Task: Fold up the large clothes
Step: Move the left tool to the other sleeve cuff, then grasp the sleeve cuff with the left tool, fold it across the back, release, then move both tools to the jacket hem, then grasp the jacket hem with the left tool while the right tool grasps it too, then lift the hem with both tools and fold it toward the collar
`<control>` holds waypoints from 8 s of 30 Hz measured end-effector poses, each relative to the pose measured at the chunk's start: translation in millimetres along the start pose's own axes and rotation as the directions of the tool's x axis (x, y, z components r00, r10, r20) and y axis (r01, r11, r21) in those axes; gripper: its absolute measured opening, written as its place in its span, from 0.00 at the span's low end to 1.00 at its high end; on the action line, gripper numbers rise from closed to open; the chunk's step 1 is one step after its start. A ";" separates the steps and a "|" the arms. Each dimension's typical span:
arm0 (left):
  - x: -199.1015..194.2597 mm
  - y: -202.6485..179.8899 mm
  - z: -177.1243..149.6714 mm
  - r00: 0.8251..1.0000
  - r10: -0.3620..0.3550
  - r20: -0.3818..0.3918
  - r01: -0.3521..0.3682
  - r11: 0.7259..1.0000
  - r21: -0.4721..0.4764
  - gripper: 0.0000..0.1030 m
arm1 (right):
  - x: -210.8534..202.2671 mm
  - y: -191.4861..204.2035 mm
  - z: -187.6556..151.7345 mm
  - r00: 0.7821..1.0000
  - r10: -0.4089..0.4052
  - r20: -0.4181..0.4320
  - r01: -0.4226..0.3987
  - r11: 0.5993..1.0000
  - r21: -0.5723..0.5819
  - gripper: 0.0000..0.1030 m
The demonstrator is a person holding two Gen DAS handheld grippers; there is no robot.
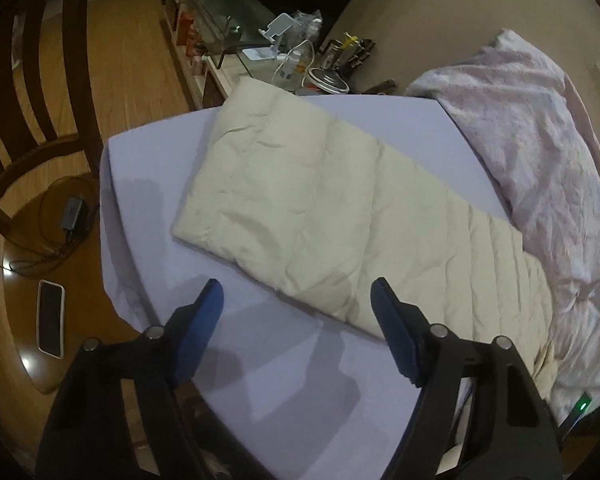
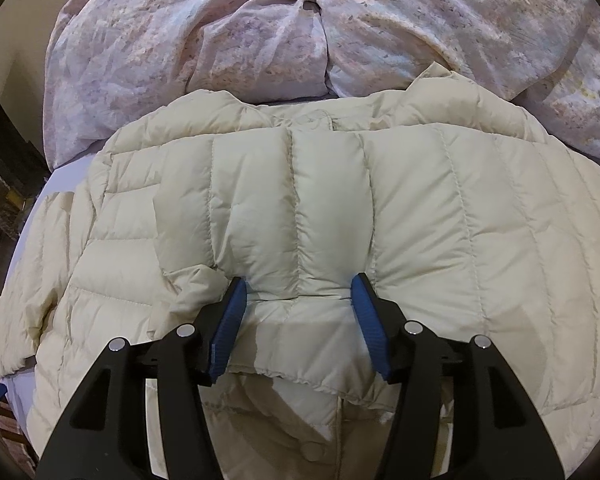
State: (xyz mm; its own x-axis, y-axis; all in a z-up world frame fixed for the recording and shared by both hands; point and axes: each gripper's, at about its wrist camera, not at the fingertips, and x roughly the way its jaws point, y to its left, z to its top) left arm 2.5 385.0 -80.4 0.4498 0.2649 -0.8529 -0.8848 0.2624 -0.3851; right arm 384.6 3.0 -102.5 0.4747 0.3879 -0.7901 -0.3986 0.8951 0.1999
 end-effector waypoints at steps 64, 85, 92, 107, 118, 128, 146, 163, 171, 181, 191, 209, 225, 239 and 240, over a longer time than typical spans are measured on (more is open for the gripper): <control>-14.7 -436.9 -313.1 0.882 -0.295 -0.369 0.463 0.383 0.800 0.00 | -113.7 -162.0 -54.5 0.985 -0.110 0.130 0.091 0.985 0.146 0.64; -8.6 -384.0 -262.3 0.932 -0.239 -0.271 0.353 0.448 0.821 0.60 | -120.6 -120.0 -38.2 0.981 0.028 0.189 -0.040 0.997 0.062 0.53; 6.0 -349.5 -228.6 0.956 -0.201 -0.212 0.287 0.505 0.814 0.62 | -83.4 -79.7 -25.4 0.990 0.043 0.136 -0.044 0.999 0.001 0.49; 3.1 -314.2 -211.7 0.974 -0.194 -0.114 0.197 0.490 0.849 0.70 | -45.5 -91.1 -35.8 0.999 -0.027 -0.023 0.028 0.998 0.062 0.47; -16.3 -256.9 -209.6 0.985 -0.170 -0.032 0.109 0.461 0.881 0.77 | -106.1 -106.9 -68.2 0.998 0.045 -0.040 -0.041 0.994 0.099 0.76; -33.7 -188.8 -211.1 0.990 -0.136 0.046 0.022 0.457 0.889 0.81 | -180.6 -172.0 -145.6 0.999 0.028 -0.043 -0.019 0.980 0.197 0.82; -45.3 -68.2 -208.2 0.975 -0.055 -0.216 0.206 0.591 0.780 0.81 | -229.5 -225.3 -270.5 0.959 0.216 -0.183 -0.139 0.922 0.362 0.82; -20.9 -70.1 -228.9 0.933 -0.124 -0.339 0.345 0.582 0.736 0.92 | -191.3 -235.4 -280.5 0.886 0.428 -0.177 -0.319 0.841 0.436 0.87; -24.6 -70.9 -231.0 0.931 -0.116 -0.345 0.346 0.573 0.742 0.74 | -185.4 -228.5 -282.1 0.868 0.455 -0.200 -0.338 0.835 0.435 0.55; -55.8 -80.0 -235.5 0.944 -0.094 -0.317 0.319 0.504 0.802 0.10 | -215.3 -215.5 -273.1 0.882 0.424 -0.206 -0.336 0.872 0.356 0.23; -98.4 -123.4 -205.3 0.974 -0.171 -0.147 0.212 0.472 0.856 0.07 | -260.2 -198.2 -222.9 0.948 0.300 -0.102 -0.275 0.939 0.209 0.19; -62.3 -273.2 -134.0 0.977 -0.202 0.073 0.045 0.523 0.851 0.08 | -196.7 -182.4 -47.9 0.994 0.006 0.106 -0.020 0.990 0.138 0.19; 9.7 -383.1 -96.2 0.979 -0.182 0.095 0.030 0.585 0.810 0.14 | -109.1 -219.7 53.4 0.983 -0.111 0.149 0.063 0.954 0.295 0.19; 47.0 -414.7 -87.5 0.968 -0.218 0.124 0.045 0.637 0.770 0.73 | -99.1 -230.4 85.4 0.940 -0.225 0.258 0.139 0.940 0.312 0.83; 41.0 -413.5 -87.3 0.962 -0.236 0.140 0.044 0.636 0.771 0.76 | -107.1 -228.5 83.7 0.928 -0.236 0.288 0.145 0.941 0.305 0.83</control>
State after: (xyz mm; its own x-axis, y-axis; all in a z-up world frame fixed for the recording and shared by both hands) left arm 376.2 206.4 13.2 0.6587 0.3224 -0.6798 -0.4488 0.8936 -0.0111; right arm 490.5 -224.7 -15.1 0.7605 0.2118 -0.6138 -0.0670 0.9659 0.2503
